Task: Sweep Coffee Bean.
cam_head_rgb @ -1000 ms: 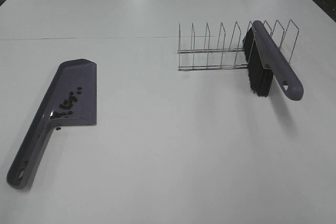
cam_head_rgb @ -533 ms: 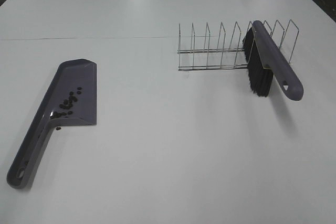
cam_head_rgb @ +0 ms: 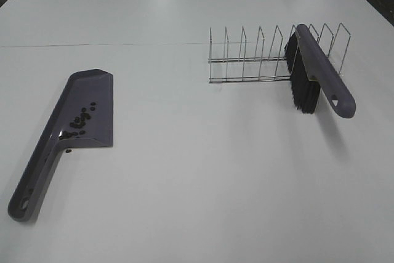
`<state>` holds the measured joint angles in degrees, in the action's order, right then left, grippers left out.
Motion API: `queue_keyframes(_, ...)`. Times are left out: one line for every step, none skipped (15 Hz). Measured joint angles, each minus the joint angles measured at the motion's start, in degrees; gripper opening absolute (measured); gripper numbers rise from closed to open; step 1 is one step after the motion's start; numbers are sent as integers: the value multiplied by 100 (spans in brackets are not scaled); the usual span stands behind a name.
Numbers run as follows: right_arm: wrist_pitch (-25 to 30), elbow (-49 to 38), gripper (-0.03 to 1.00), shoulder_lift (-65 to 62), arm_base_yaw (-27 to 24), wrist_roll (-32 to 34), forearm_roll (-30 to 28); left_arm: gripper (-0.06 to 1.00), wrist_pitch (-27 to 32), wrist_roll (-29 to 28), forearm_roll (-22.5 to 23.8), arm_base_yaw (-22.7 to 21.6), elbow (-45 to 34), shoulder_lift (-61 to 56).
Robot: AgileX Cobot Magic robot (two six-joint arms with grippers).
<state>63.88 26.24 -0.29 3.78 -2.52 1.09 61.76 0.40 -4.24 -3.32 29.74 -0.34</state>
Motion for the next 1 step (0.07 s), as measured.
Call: queue_keyframes(0, 0, 63, 0, 0, 0, 0, 62, 0, 0, 0, 0, 0, 0)
